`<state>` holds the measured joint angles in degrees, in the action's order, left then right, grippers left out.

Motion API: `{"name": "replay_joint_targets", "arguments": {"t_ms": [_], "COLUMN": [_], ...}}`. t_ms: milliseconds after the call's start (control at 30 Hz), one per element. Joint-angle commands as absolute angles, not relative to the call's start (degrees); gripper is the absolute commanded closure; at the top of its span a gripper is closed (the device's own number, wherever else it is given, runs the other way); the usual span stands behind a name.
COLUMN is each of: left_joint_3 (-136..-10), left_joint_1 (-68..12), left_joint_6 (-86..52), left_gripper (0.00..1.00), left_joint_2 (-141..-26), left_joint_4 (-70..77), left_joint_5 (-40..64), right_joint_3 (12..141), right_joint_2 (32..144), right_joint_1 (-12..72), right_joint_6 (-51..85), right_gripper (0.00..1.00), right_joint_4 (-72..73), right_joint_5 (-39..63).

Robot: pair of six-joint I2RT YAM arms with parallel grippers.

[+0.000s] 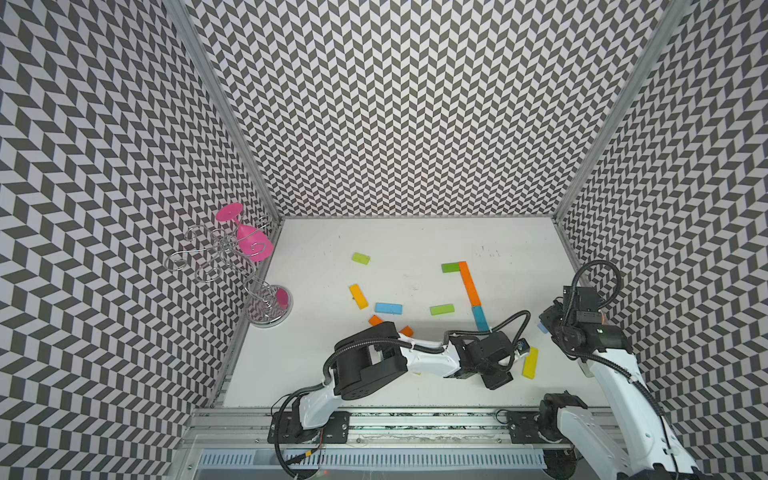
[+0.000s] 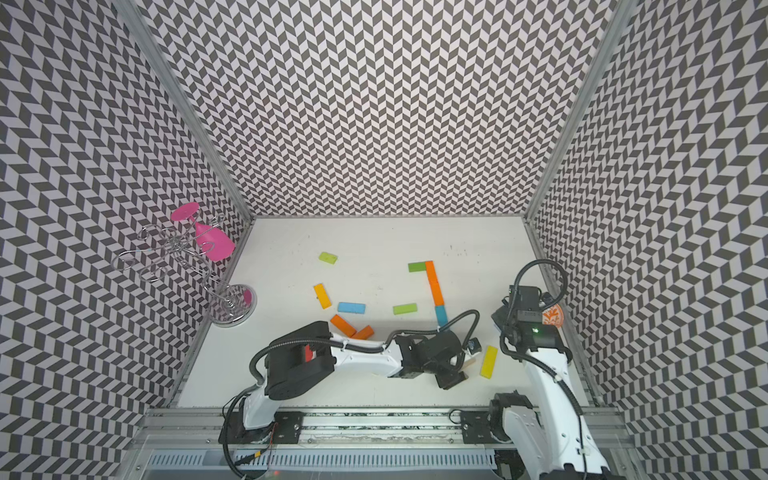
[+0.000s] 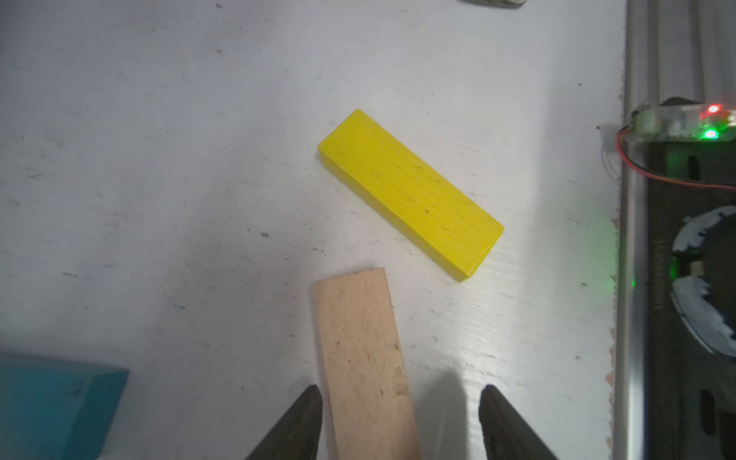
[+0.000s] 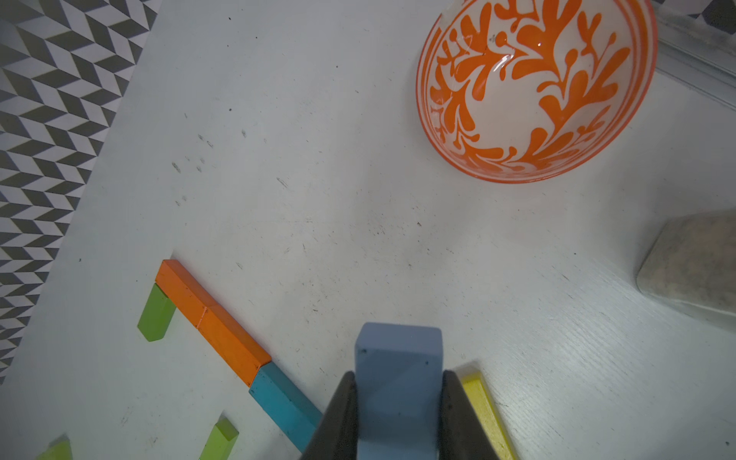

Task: Assemble a giraffe with building blocks
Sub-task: Pick up the building block from the center of the board.

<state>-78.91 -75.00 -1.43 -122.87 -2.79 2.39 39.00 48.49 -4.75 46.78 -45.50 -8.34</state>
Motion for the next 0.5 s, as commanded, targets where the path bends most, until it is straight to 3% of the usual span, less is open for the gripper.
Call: {"name": "replay_joint_targets", "arguments": {"t_ms": [0, 467], "left_joint_3": [-81.13, -77.85], "left_joint_1": [-75.58, -75.94], "left_joint_6": [0.35, 0.44], "left_gripper": [0.47, 0.88], "left_joint_2": [-124.79, -119.75], "left_joint_4": [-5.02, -4.71], "left_joint_5": [-0.19, -4.98], "right_joint_3": [39.2, 38.56], "right_joint_2": [47.55, 47.2], "right_joint_1": [-5.18, -5.27], "right_joint_6": [47.46, 45.26], "right_gripper": [0.81, 0.81], "right_joint_4": [-45.44, -44.42], "right_joint_5": [-9.77, -6.19]}}
